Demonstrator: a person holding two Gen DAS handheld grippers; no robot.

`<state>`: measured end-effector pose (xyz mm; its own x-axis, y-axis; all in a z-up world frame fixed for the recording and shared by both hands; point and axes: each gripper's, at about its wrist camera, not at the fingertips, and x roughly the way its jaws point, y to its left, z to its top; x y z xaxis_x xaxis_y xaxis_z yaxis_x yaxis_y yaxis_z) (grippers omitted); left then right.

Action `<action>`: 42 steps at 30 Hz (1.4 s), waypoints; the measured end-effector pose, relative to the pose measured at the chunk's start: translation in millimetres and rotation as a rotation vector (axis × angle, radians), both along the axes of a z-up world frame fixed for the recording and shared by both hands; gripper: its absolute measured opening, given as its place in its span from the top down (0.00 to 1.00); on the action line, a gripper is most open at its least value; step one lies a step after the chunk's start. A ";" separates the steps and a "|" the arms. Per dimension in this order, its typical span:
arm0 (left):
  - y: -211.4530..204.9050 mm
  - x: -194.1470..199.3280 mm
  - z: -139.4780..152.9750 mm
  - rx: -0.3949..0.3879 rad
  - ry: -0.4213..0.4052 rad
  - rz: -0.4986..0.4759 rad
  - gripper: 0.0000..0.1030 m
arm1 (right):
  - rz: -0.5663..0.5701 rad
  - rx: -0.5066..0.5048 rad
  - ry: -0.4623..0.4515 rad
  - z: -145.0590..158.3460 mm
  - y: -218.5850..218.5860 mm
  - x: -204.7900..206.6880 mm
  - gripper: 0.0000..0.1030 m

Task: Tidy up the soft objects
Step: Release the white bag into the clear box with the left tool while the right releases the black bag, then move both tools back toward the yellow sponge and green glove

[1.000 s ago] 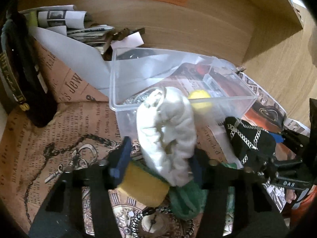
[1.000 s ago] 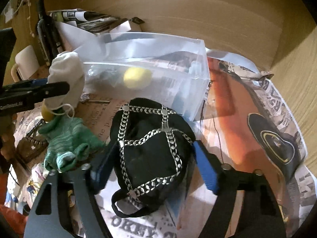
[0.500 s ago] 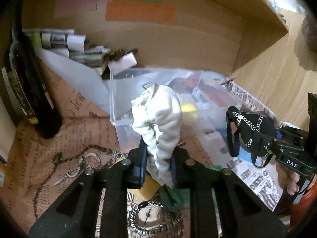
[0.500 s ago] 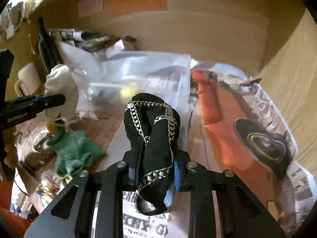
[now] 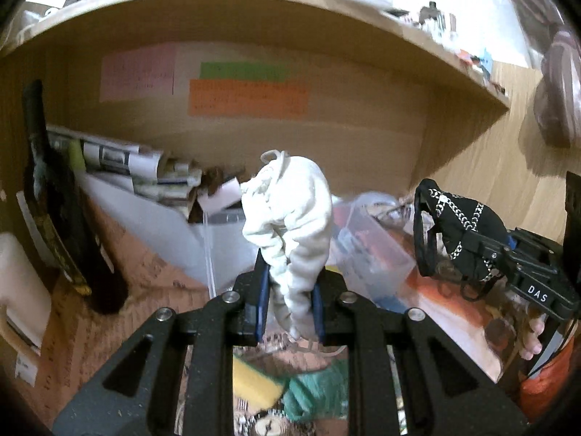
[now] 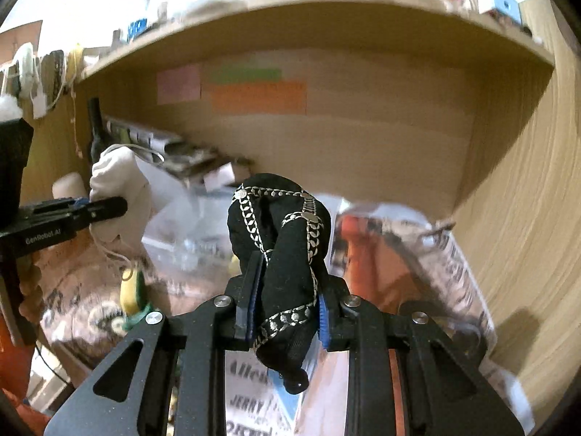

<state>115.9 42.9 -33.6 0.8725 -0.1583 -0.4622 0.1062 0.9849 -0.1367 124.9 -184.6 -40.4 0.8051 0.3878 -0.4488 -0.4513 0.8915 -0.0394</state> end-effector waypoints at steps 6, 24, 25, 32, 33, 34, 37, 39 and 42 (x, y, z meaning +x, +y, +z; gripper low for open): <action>1.2 26.0 12.4 0.006 -0.012 0.022 0.81 | -0.010 0.007 -0.023 9.8 11.1 22.4 0.78; -21.8 130.9 -51.6 0.081 0.248 0.011 0.81 | -0.010 -0.061 0.139 -30.7 43.5 97.1 0.78; -23.3 133.4 -54.7 0.085 0.257 0.009 0.81 | -0.010 -0.067 0.149 -33.3 45.0 99.8 0.78; -31.7 149.1 -80.6 0.102 0.332 -0.014 0.78 | -0.007 -0.117 0.209 -54.3 55.5 115.2 0.78; -33.1 148.0 -82.6 0.104 0.334 -0.016 0.76 | -0.005 -0.122 0.213 -56.2 56.7 116.9 0.78; -34.8 147.5 -83.7 0.106 0.335 -0.017 0.73 | -0.003 -0.126 0.218 -58.0 57.8 117.7 0.78; -38.8 149.1 -87.9 0.115 0.339 -0.021 0.55 | 0.006 -0.132 0.224 -60.2 60.3 117.0 0.75; -39.7 146.7 -86.7 0.118 0.332 -0.019 0.46 | 0.001 -0.138 0.225 -62.0 60.9 118.4 0.75; -36.7 139.4 -82.5 0.112 0.316 -0.017 0.43 | 0.000 -0.146 0.228 -64.3 60.0 119.6 0.64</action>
